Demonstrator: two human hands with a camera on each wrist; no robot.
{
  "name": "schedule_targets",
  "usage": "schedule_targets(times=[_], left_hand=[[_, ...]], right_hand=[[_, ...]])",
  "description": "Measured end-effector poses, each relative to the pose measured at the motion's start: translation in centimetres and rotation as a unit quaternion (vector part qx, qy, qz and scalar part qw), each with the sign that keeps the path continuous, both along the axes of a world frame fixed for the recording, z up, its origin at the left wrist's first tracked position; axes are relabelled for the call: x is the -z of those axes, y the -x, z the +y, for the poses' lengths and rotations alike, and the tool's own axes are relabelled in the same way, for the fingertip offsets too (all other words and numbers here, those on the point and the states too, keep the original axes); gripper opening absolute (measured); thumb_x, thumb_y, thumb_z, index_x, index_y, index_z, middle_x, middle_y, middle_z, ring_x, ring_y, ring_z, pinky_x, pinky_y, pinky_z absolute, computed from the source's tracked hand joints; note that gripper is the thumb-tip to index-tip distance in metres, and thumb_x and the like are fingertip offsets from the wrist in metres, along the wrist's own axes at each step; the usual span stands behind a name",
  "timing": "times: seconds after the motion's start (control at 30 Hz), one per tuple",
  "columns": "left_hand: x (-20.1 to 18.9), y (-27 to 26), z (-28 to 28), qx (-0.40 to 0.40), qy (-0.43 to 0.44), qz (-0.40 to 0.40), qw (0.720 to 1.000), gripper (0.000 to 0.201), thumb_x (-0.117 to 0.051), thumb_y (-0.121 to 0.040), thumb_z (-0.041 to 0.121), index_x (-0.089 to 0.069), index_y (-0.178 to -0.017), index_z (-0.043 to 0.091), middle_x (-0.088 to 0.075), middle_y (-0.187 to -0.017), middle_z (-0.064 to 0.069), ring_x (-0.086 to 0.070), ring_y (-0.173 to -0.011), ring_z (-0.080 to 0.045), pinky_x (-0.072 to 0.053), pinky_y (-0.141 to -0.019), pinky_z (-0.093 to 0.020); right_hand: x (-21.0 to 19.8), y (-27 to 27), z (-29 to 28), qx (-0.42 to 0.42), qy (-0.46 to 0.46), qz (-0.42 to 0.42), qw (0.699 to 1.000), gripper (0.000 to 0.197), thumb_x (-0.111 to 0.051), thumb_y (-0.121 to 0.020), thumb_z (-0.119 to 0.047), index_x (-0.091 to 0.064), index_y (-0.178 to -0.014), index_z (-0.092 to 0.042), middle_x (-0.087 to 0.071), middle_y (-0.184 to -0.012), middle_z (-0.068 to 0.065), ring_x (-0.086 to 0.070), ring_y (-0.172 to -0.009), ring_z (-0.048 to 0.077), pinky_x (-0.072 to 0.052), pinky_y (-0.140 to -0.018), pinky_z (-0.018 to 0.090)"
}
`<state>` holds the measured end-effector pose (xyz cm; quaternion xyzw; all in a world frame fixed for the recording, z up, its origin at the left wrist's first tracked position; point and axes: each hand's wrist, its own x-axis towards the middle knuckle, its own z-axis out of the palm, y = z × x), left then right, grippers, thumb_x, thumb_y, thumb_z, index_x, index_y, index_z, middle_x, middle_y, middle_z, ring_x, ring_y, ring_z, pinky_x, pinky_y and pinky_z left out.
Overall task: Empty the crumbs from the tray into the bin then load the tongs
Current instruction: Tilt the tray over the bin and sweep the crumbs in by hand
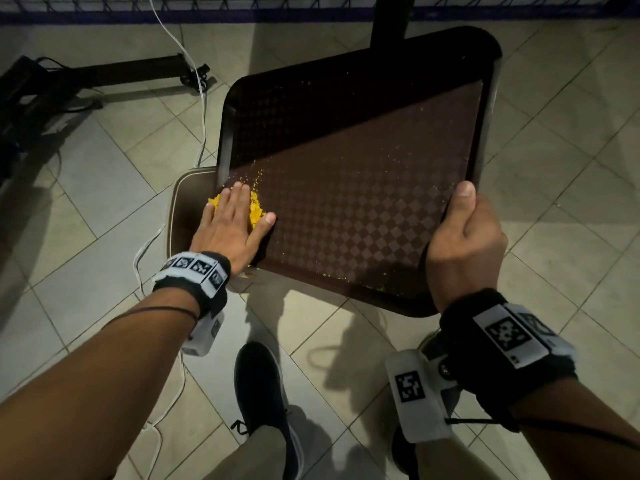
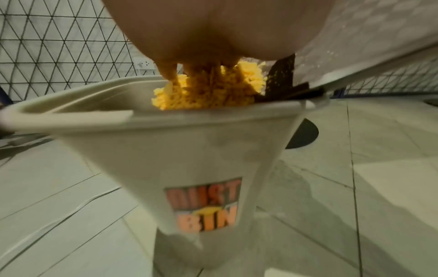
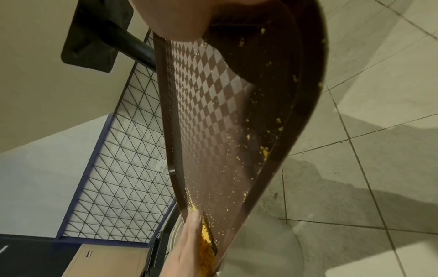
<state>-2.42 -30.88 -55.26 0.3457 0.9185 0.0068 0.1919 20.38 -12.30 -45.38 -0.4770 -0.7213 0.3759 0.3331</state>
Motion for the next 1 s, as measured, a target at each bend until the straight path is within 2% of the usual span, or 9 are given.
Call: schedule_targets(times=[0.13,0.23,0.33,0.5,0.67,0.73,0.8,0.87,1.0], left_hand=[[0.4,-0.5,-2.9,0.012,0.033,0.01,0.999,0.086,0.002,-0.089,0.074,-0.005,-0.157,0.02,-0.002,-0.165,0.001,0.001,-0.151,-0.015,-0.004,-0.122,-0.041],[-0.3,0.1,-2.9,0.007,0.002,0.038,0.999,0.083,-0.001,-0.092,0.071,-0.018,-0.155,0.019,-0.015,-0.164,-0.002,-0.009,-0.151,-0.018,-0.01,-0.121,-0.043],[-1.0,1.6,-1.0,-0.01,-0.022,0.05,0.998,0.082,-0.003,-0.093,0.071,-0.015,-0.156,0.02,-0.01,-0.164,-0.002,-0.005,-0.151,-0.018,-0.008,-0.121,-0.042],[-0.5,3.9,1.3,-0.037,-0.007,0.014,0.999,0.086,-0.001,-0.09,0.073,-0.006,-0.157,0.019,-0.002,-0.165,-0.001,0.003,-0.151,-0.018,-0.004,-0.122,-0.044],[0.9,1.4,-1.8,-0.033,0.004,0.0,0.999,0.086,0.001,-0.09,0.074,-0.006,-0.157,0.019,-0.005,-0.165,-0.001,-0.001,-0.151,-0.017,-0.005,-0.121,-0.042],[1.0,0.2,-3.6,-0.024,0.007,-0.003,1.0,0.086,0.0,-0.091,0.072,-0.011,-0.156,0.018,-0.011,-0.164,-0.004,-0.005,-0.151,-0.019,-0.008,-0.122,-0.044],[0.3,-0.4,-4.2,-0.031,-0.014,0.002,0.999,0.081,-0.007,-0.094,0.069,-0.021,-0.154,0.017,-0.021,-0.162,-0.007,-0.011,-0.151,-0.022,-0.013,-0.121,-0.046],[-0.7,-0.3,-3.3,-0.044,-0.048,0.016,0.998,0.076,-0.012,-0.096,0.065,-0.025,-0.153,0.016,-0.024,-0.161,-0.008,-0.012,-0.15,-0.023,-0.015,-0.12,-0.045],[-2.4,-0.1,1.5,-0.01,-0.13,0.039,0.991,0.073,-0.014,-0.098,0.063,-0.014,-0.156,0.019,-0.008,-0.165,-0.001,-0.004,-0.151,-0.015,-0.008,-0.122,-0.037]], right_hand=[[-0.1,-0.2,0.0,-0.005,-0.006,-0.004,1.0,0.034,-0.032,-0.105,-0.032,-0.049,-0.083,-0.011,-0.047,-0.063,-0.009,-0.048,-0.055,-0.011,-0.034,-0.048,0.007],[-0.2,-0.1,-0.2,-0.008,-0.001,-0.008,1.0,0.035,-0.031,-0.105,-0.033,-0.048,-0.084,-0.011,-0.048,-0.063,-0.009,-0.048,-0.056,-0.011,-0.034,-0.048,0.006],[-0.2,0.0,-0.3,-0.008,-0.005,-0.007,1.0,0.034,-0.031,-0.105,-0.032,-0.048,-0.084,-0.011,-0.048,-0.063,-0.008,-0.049,-0.057,-0.011,-0.034,-0.047,0.006],[-0.1,0.1,-0.3,-0.012,-0.014,-0.002,1.0,0.034,-0.031,-0.105,-0.029,-0.049,-0.083,-0.011,-0.046,-0.06,-0.006,-0.047,-0.052,-0.007,-0.032,-0.045,0.011],[0.0,0.3,-0.2,-0.006,-0.024,0.0,1.0,0.032,-0.033,-0.105,-0.027,-0.049,-0.083,-0.011,-0.045,-0.06,-0.008,-0.047,-0.053,-0.01,-0.032,-0.045,0.008],[0.0,0.2,-0.3,-0.007,-0.022,-0.001,1.0,0.031,-0.033,-0.105,-0.027,-0.049,-0.083,-0.011,-0.046,-0.06,-0.009,-0.048,-0.053,-0.01,-0.032,-0.045,0.008],[0.0,0.1,-0.4,-0.007,-0.018,-0.005,1.0,0.033,-0.033,-0.105,-0.029,-0.049,-0.083,-0.011,-0.046,-0.061,-0.008,-0.048,-0.054,-0.009,-0.032,-0.044,0.008],[0.0,0.0,-0.4,-0.01,-0.018,-0.006,1.0,0.033,-0.032,-0.105,-0.029,-0.048,-0.083,-0.01,-0.046,-0.06,-0.008,-0.048,-0.053,-0.009,-0.032,-0.043,0.008],[-0.1,0.2,-0.6,-0.021,-0.016,0.007,1.0,0.033,-0.032,-0.105,-0.028,-0.049,-0.082,-0.01,-0.045,-0.06,-0.006,-0.046,-0.051,-0.006,-0.032,-0.045,0.013]])
